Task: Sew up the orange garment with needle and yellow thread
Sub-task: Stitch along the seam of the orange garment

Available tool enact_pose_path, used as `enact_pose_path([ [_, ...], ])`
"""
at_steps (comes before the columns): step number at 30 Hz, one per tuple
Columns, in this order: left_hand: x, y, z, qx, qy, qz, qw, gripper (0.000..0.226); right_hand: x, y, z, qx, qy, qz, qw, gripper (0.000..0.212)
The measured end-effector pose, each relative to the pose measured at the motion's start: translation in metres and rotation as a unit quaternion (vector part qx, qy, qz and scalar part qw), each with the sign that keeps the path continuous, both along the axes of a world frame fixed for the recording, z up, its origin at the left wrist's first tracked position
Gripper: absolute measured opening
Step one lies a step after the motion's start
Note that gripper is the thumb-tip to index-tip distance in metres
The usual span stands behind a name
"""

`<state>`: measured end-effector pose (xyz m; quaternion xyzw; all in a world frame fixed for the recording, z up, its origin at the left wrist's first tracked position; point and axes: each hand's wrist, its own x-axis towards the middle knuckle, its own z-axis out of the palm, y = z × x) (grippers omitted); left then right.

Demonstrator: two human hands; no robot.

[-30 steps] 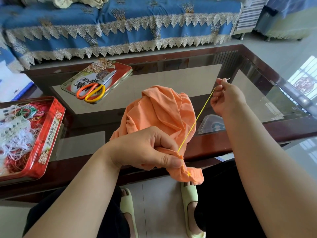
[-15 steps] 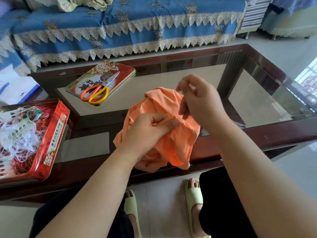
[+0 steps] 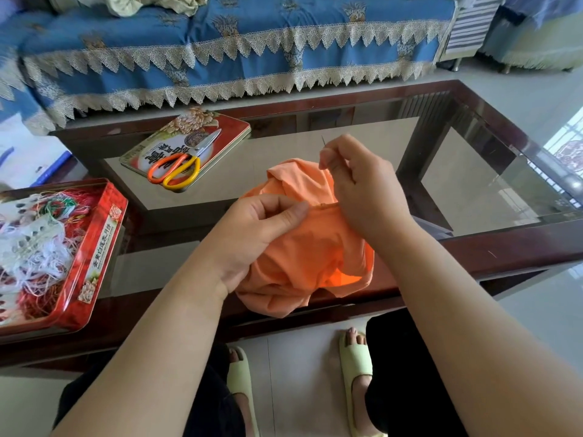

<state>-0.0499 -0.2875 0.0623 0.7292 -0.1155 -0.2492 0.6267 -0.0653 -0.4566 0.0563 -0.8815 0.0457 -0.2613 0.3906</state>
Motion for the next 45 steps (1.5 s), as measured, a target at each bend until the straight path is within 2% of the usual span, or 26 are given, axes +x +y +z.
enact_pose_path([
  [5,0.004,0.005,0.0,0.019,-0.001,-0.013,1.0,0.013,0.0,0.002,-0.002,0.004,-0.006,-0.002,1.0,0.02],
  [9,0.002,0.003,-0.002,0.019,-0.014,-0.018,1.0,0.019,-0.001,0.0,-0.003,-0.008,0.001,0.036,0.999,0.017],
  [14,-0.004,-0.004,-0.008,0.025,0.025,-0.042,0.999,0.021,0.005,0.007,-0.002,0.052,-0.009,0.112,0.992,0.012],
  [17,-0.01,-0.011,-0.013,0.024,0.072,-0.051,0.996,0.027,0.006,0.018,0.003,0.146,-0.005,0.165,0.975,0.014],
  [19,-0.011,-0.013,-0.017,0.039,0.082,-0.047,0.995,0.026,-0.001,0.023,0.011,0.246,0.007,0.222,0.944,0.015],
  [21,-0.01,-0.015,-0.02,0.049,0.058,-0.025,0.997,0.01,-0.012,0.025,0.019,0.316,0.044,0.26,0.912,0.013],
  [23,-0.008,-0.016,-0.022,0.03,0.019,0.011,0.999,0.007,-0.022,0.024,0.024,0.344,0.098,0.267,0.895,0.015],
  [25,-0.006,-0.015,-0.019,-0.024,0.026,0.047,0.998,0.01,-0.029,0.019,0.026,0.331,0.156,0.24,0.899,0.021],
  [27,-0.004,-0.014,-0.017,-0.044,0.028,0.06,0.997,0.024,-0.033,0.014,0.025,0.276,0.204,0.206,0.916,0.025],
  [30,-0.001,-0.014,-0.016,-0.045,0.012,0.082,0.996,0.011,-0.036,0.01,0.024,0.209,0.239,0.173,0.933,0.024],
  [32,0.001,-0.013,-0.017,-0.05,0.005,0.084,0.995,0.011,-0.037,0.01,0.024,0.187,0.248,0.163,0.936,0.029],
  [40,0.0,-0.01,-0.016,-0.038,-0.055,0.087,0.994,0.017,-0.037,0.014,0.023,0.214,0.242,0.156,0.934,0.023],
  [45,-0.003,-0.011,-0.014,-0.03,-0.087,0.096,0.991,0.013,-0.036,0.013,0.02,0.205,0.243,0.158,0.935,0.023],
])
